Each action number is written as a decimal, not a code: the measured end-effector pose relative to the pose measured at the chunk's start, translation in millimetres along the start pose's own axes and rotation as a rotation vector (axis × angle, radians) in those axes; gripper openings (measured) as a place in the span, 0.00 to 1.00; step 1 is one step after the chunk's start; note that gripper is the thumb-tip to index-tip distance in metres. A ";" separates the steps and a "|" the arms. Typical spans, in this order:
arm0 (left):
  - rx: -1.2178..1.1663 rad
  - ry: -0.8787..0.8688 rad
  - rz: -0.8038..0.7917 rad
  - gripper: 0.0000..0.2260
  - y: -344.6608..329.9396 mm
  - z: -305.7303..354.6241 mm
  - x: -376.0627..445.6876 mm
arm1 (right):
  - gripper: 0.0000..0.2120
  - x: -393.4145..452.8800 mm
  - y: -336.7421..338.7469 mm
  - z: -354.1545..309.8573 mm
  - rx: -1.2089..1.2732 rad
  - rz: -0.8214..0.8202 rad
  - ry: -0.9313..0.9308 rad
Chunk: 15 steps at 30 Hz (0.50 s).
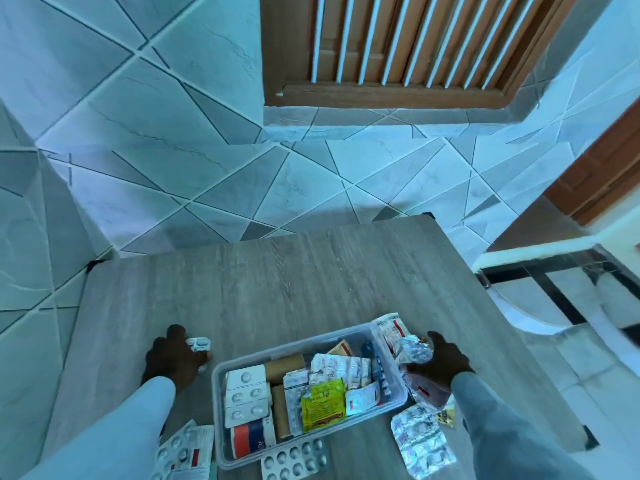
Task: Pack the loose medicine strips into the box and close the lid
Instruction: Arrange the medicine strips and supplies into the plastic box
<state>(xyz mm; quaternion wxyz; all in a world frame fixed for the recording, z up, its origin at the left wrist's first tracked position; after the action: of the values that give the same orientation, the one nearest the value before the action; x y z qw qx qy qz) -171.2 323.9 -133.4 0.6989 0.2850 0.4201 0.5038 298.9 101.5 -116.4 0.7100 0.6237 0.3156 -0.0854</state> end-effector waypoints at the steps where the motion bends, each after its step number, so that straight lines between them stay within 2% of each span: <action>1: 0.001 0.013 -0.005 0.29 -2.1 0.9 2.3 | 0.57 -0.9 -0.6 -2.4 -0.004 0.026 -0.007; 6: -0.033 0.073 -0.032 0.26 -8.5 -0.8 12.4 | 0.55 5.8 -3.4 -18.6 0.083 -0.022 0.064; 10: 0.063 0.130 -0.024 0.24 -4.4 -2.6 9.9 | 0.39 2.1 3.8 -24.3 0.244 -0.036 0.088; 13: 0.017 0.135 -0.003 0.25 0.7 -0.6 4.7 | 0.34 5.7 9.6 -27.0 0.338 -0.051 0.119; 15: -0.034 0.119 0.010 0.25 3.1 -2.2 0.8 | 0.25 6.0 15.8 -32.8 0.342 -0.047 0.182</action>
<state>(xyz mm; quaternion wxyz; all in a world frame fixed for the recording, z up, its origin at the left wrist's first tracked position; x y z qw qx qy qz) -174.5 325.6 -132.1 0.6751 0.2446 0.4507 0.5303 300.6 137.2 -107.3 0.5602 0.7327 0.3738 -0.0978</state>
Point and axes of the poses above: each hand's wrist, its own x-axis towards the middle knuckle, its own y-axis out of the back of the hand, z = x × y, the point moved 7 cm from there along x, towards the middle knuckle, and after that the axes turned 15 degrees about -y, right-handed, at the moved point
